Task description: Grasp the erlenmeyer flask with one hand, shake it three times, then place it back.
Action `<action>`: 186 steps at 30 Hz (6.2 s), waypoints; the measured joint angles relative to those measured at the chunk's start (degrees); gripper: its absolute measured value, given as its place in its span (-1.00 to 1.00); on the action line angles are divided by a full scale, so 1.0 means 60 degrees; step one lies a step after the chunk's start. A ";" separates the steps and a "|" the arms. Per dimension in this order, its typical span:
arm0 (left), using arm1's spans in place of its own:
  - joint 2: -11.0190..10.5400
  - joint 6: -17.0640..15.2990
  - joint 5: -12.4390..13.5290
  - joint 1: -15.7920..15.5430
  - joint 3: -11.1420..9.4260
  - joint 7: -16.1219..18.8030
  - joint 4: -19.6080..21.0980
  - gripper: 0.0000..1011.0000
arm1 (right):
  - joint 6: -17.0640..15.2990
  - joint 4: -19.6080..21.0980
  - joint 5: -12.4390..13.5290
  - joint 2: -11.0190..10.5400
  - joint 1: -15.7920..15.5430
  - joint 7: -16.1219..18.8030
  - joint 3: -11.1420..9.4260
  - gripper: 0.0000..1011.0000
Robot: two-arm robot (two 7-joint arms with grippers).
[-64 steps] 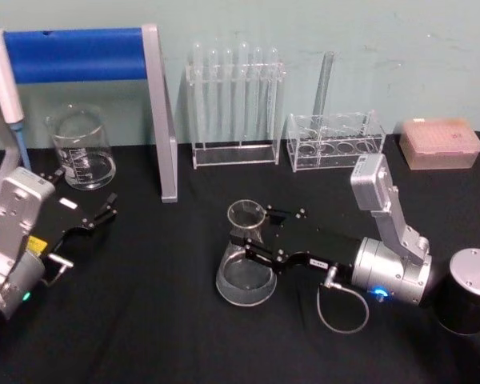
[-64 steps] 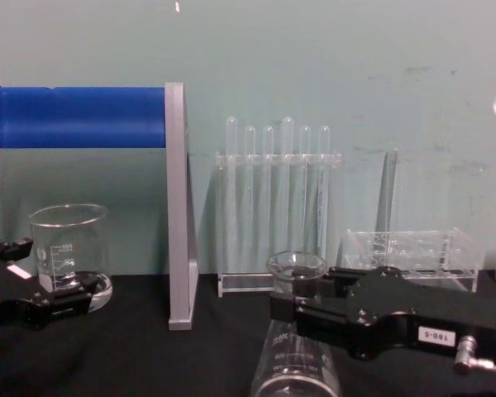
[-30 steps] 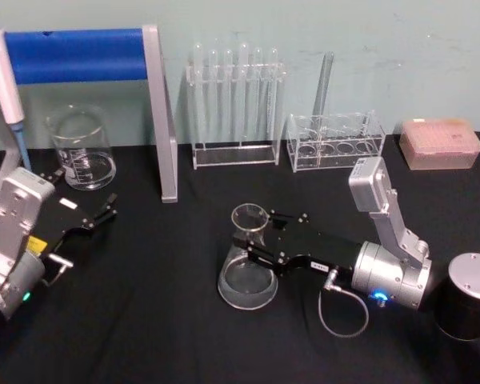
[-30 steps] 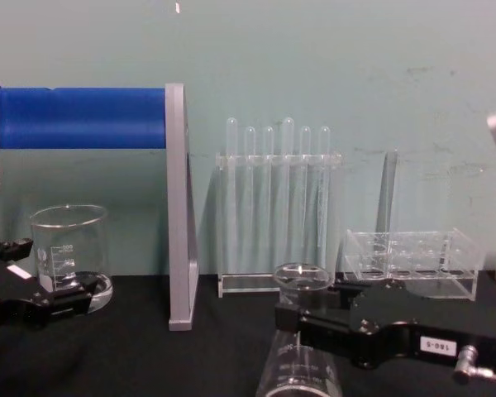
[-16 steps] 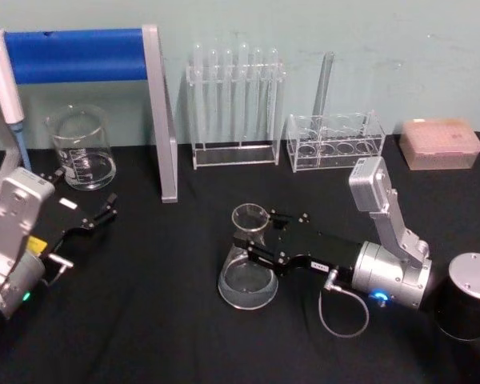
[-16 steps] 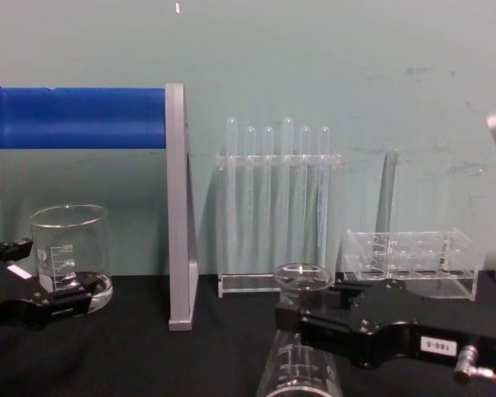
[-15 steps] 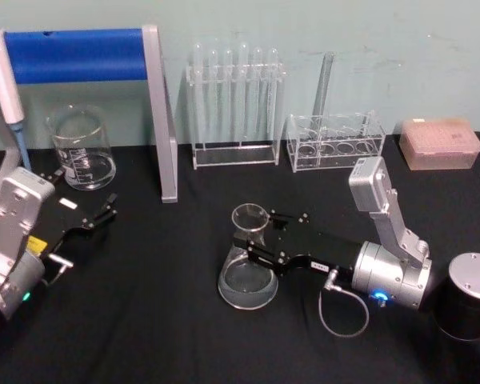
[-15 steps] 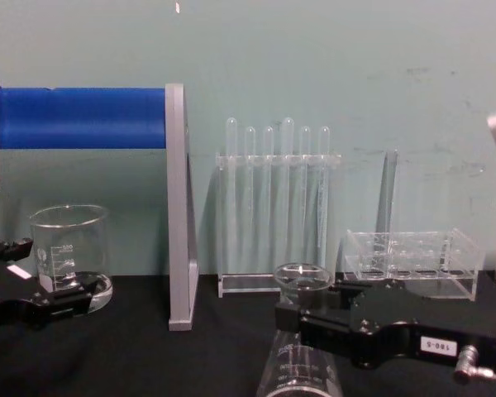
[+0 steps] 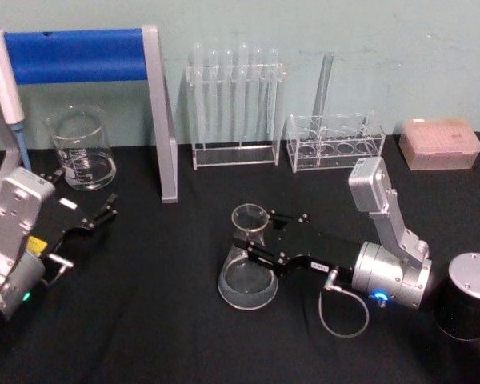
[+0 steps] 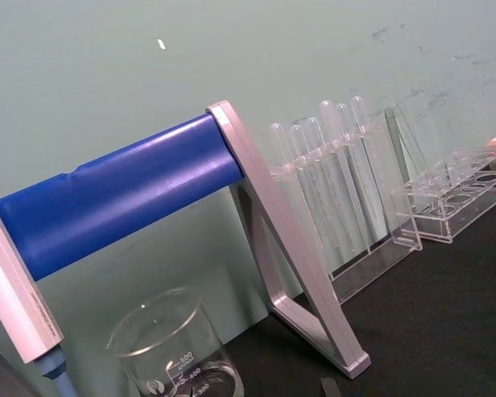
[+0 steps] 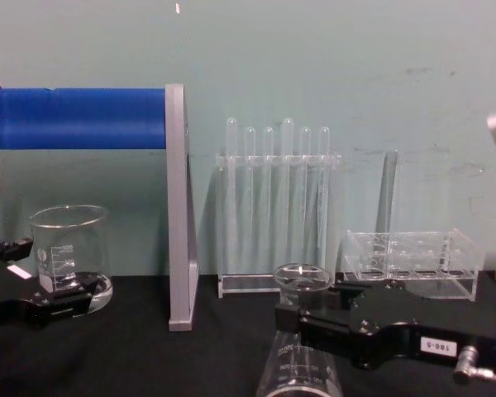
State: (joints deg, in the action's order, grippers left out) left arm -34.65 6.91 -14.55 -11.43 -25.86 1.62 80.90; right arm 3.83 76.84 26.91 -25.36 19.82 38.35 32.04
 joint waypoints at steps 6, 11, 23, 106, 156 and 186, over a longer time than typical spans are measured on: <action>0.0000 0.0001 0.0000 -0.0001 0.0000 0.0000 0.0001 0.98 | -0.0030 -0.0017 -0.0036 -0.0006 -0.0008 0.0002 0.0006 -0.03; 0.0000 0.0000 0.0000 -0.0001 0.0000 0.0000 0.0000 0.98 | -0.0030 -0.0016 -0.0037 -0.0004 -0.0007 0.0002 0.0006 0.24; 0.0000 0.0001 0.0000 0.0000 -0.0001 0.0000 0.0000 0.98 | -0.0014 -0.0014 -0.0024 0.0001 -0.0001 0.0002 0.0001 0.94; 0.0000 0.0000 0.0000 0.0000 0.0000 0.0000 0.0000 0.98 | -0.1392 -0.0963 -0.1444 0.1049 -0.0188 -0.4006 -0.1950 0.98; 0.0000 0.0000 0.0000 -0.0001 0.0000 0.0000 0.0000 0.98 | -0.1388 -0.0972 -0.1474 0.1086 -0.0195 -0.3885 -0.1996 0.98; 0.0000 0.0000 0.0000 -0.0001 0.0000 0.0000 0.0000 0.98 | -0.1388 -0.0972 -0.1466 0.1087 -0.0195 -0.3885 -0.1997 0.98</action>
State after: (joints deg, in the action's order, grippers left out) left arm -34.65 6.91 -14.55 -11.43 -25.86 1.62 80.90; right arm -4.50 71.00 18.12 -18.84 18.65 15.04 20.06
